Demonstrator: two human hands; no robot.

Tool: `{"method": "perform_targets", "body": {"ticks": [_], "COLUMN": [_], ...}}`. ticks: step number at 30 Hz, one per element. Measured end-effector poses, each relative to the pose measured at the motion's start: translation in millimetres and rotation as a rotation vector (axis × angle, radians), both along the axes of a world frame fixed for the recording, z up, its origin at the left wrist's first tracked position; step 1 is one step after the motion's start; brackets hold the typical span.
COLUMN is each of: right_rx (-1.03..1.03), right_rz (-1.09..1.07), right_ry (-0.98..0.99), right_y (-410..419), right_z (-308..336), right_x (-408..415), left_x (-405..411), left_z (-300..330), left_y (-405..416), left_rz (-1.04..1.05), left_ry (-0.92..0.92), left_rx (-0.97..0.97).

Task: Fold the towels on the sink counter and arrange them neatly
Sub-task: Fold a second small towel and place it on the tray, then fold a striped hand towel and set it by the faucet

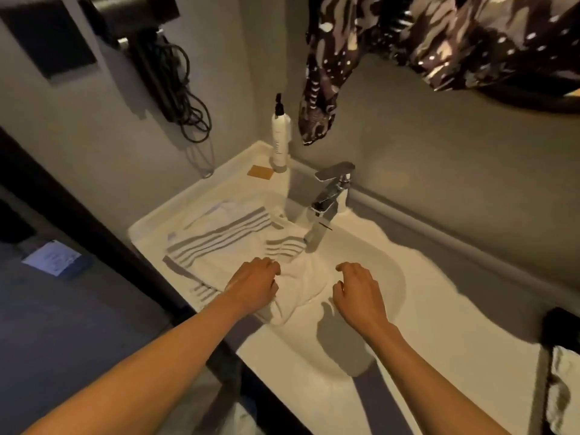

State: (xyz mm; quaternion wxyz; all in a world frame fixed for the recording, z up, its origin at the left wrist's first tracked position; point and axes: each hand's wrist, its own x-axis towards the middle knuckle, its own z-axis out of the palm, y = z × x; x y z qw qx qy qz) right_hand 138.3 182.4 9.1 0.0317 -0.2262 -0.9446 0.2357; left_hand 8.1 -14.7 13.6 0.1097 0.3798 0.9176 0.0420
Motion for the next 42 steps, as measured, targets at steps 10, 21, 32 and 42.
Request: {"method": "perform_targets", "body": {"ticks": [10,21,32,42], "right_rx": [-0.566,0.191,-0.282,-0.434], "right_rz": [-0.423,-0.098,-0.759,-1.221], "right_ry": [-0.29,-0.364,0.019,0.67], "right_y": [-92.1,-69.6,-22.6,115.8], "right_z": [-96.3,-138.3,-52.0,82.2], "right_x": [-144.3,-254.7,-121.7,104.0], "left_x": [-112.9,-149.9,-160.7,-100.7], "left_z": [-60.6,-44.4,60.1,189.5], "left_y": [-75.1,-61.2,-17.5,83.3], "left_rz": [-0.149,-0.37,-0.486,-0.577], "left_ry": [-0.312,-0.274,-0.254,0.1], "left_rx": [-0.319,-0.11,0.242,0.566]}}
